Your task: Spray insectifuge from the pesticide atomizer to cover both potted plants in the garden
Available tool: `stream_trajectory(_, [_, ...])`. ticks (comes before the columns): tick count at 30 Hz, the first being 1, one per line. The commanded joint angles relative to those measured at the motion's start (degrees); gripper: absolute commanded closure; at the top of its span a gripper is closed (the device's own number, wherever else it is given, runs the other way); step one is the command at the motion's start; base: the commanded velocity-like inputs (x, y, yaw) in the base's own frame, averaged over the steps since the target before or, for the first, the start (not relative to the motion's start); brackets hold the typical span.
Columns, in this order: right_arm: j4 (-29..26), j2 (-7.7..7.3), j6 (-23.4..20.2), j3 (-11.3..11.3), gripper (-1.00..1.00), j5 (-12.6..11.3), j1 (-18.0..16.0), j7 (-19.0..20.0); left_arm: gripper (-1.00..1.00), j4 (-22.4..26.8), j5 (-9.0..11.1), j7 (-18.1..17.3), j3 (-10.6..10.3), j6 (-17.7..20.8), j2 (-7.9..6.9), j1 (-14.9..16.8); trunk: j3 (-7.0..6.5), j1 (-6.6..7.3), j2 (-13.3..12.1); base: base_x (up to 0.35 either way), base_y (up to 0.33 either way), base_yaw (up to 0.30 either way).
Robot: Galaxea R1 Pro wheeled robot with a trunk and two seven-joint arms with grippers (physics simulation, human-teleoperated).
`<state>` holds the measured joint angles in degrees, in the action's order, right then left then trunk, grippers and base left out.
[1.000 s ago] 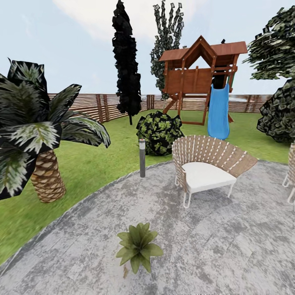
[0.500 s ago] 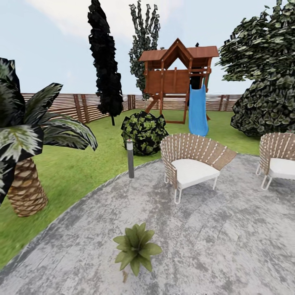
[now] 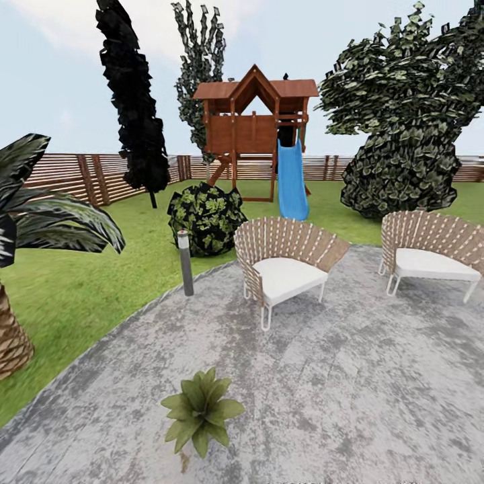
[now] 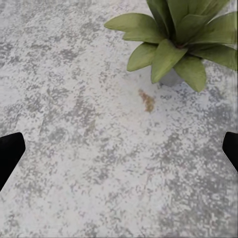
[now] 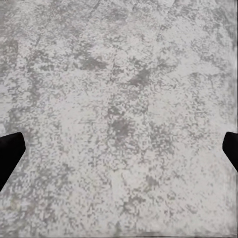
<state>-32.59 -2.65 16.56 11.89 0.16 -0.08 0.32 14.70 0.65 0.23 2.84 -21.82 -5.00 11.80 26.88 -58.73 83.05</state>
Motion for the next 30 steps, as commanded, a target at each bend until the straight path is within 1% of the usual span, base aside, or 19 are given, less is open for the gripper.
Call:
stream_trajectory(1, [0.0, 0.01, 0.1, 0.1, -1.00, 0.0, 0.0, 0.0, -1.00, 0.0, 0.1, 0.0, 0.1, -0.2, 0.00, 0.0, 0.05, 0.00, 0.0, 0.000, 0.000, -0.300])
stream_trajectory(9, [0.0, 0.01, 0.1, 0.1, -1.00, 0.0, 0.0, 0.0, -1.00, 0.0, 0.0, 0.6, 0.4, -0.2, 0.05, 0.0, 0.05, 0.00, 0.0, 0.000, 0.000, -0.300])
stream_trajectory(16, [0.0, 0.01, 0.1, 0.1, -1.00, 0.0, 0.0, 0.0, -1.00, 0.0, -0.1, 1.9, 2.4, -0.2, 0.08, 0.1, 0.05, 0.00, 0.0, 0.000, 0.000, -0.300])
stream_trajectory(30, [0.0, 0.10, 0.1, 0.1, -1.00, 0.1, 0.0, 0.0, -1.00, 0.0, -0.7, 1.2, 1.9, -0.2, 0.08, 0.1, 0.05, 0.00, 0.0, 0.000, 0.000, -0.300])
